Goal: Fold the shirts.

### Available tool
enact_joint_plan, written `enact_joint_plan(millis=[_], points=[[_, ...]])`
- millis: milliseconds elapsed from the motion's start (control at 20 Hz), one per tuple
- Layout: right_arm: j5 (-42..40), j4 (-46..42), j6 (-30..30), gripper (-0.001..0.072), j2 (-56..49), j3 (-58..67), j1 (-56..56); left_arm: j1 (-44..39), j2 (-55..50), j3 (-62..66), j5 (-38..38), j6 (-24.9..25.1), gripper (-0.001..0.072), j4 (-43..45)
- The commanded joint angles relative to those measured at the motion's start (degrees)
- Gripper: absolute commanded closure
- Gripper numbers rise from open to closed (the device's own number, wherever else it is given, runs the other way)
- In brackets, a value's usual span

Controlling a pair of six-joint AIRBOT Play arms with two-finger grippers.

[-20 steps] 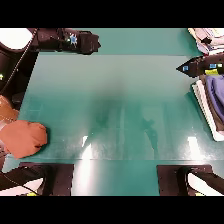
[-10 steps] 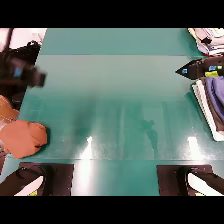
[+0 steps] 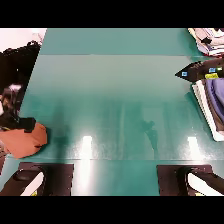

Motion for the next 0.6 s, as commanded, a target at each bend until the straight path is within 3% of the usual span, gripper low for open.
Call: enact_joint_plan(millis=[0, 200, 250, 300, 350, 550], points=[[0.3, 0.0, 0.0, 0.0697, 0.0, 0.0, 0.0, 4.5, 0.5, -10.5, 5.6, -4.6, 0.0037, 1.3], [0.1, 0.0, 0.0, 0.0697, 0.0, 0.0, 0.0, 5.7, 0.5, -12.2, 3.7, -5.6, 0.0044, 0.5], [0.0, 0.0, 0.0, 0.0697, 0.0, 0.0, 0.0, 5.7, 0.5, -12.2, 2.9, -5.6, 0.0269, 0.2], [-0.3, 0.0, 0.0, 0.0697, 0.0, 0.0, 0.0, 5.7, 0.5, -12.0, 2.4, -5.4, 0.0596, -0.3], [-0.3, 0.0, 0.0, 0.0697, 0.0, 0.0, 0.0, 5.7, 0.5, -11.3, 2.2, -5.4, 0.0677, -1.0], [-0.3, 0.0, 0.0, 0.0697, 0.0, 0.0, 0.0, 5.7, 0.5, 0.6, -0.2, -4.9, 0.0684, -4.3]])
